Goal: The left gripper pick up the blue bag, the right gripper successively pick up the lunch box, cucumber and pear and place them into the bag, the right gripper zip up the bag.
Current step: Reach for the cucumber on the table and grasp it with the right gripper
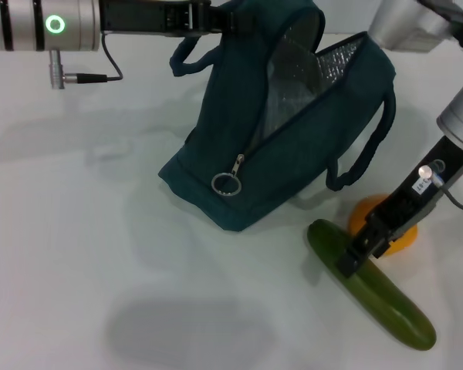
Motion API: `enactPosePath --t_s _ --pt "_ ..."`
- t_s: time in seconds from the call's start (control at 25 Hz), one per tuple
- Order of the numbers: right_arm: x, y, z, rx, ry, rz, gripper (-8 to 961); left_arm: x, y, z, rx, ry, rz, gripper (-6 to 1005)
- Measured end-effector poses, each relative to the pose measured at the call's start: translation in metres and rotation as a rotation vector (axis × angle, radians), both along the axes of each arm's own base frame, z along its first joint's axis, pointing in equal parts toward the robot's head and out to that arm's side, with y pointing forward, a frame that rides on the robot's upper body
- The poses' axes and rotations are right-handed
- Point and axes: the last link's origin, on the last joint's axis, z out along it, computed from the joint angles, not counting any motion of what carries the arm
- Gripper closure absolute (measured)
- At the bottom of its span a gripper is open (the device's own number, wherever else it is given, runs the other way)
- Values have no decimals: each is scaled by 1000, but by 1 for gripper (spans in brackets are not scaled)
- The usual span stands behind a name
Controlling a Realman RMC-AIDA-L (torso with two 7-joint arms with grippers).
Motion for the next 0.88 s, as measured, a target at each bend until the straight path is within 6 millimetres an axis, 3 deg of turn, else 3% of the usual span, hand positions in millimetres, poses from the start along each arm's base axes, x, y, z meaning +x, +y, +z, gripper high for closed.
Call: enactPosePath --t_s 0.52,0.88 --pt "1 8 0 12 -130 38 220 0 0 1 3 -12 5 946" --pt "9 9 -11 14 -141 34 216 2 0 0 4 -11 -3 946"
